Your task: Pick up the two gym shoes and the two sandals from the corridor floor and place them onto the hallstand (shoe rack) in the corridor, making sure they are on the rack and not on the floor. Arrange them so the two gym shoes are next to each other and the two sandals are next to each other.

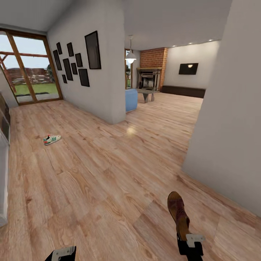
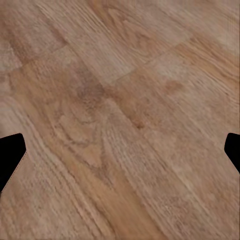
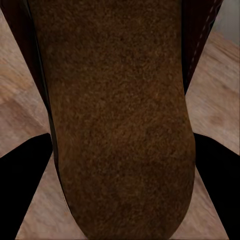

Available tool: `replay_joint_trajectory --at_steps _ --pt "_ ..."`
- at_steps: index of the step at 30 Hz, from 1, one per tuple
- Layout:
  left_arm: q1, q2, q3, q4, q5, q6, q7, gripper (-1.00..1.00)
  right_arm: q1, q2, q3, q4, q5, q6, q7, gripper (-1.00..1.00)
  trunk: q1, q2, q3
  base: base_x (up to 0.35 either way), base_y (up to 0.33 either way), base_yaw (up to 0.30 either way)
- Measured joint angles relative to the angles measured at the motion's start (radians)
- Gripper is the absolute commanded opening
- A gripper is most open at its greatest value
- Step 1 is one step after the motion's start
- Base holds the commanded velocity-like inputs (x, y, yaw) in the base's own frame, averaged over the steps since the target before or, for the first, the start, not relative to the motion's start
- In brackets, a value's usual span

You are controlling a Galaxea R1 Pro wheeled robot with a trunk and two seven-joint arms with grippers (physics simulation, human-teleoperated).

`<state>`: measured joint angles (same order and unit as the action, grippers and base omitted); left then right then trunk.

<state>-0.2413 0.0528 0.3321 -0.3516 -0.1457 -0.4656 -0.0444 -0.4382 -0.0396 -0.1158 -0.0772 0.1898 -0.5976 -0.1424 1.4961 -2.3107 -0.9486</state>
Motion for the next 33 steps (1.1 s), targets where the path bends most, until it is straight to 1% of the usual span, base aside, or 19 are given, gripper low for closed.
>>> replay_joint_trajectory --at_steps 7,33 --pt "0.000 0.001 0.000 0.000 0.002 0.000 0.000 1.00 0.000 0.000 0.000 0.000 0.000 -0.002 0.001 -1.00 0.000 0.000 0.000 0.336 -0.047 0.271" --pt "0.000 0.003 0.000 0.000 0.003 0.002 0.000 1.00 0.000 0.004 -0.003 0.000 -0.003 -0.001 -0.002 -1.00 0.000 0.000 0.000 0.339 -0.001 0.276"
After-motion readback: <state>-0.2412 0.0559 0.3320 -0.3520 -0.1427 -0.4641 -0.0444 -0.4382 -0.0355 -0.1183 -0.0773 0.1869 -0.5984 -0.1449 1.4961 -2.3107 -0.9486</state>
